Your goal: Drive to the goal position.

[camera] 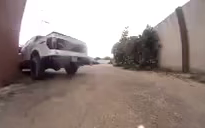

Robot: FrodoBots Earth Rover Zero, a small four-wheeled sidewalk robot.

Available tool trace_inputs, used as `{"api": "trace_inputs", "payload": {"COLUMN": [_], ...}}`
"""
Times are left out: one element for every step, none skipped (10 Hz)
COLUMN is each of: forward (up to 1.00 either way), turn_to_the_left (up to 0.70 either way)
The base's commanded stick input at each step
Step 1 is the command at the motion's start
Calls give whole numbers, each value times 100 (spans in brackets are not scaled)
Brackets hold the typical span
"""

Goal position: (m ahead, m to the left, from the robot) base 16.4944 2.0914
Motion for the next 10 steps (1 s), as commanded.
{"api": "trace_inputs", "payload": {"forward": [50,50,50,50,50,50,50,50,50,50], "turn_to_the_left": [0,0,0,0,0,0,0,0,0,0]}}
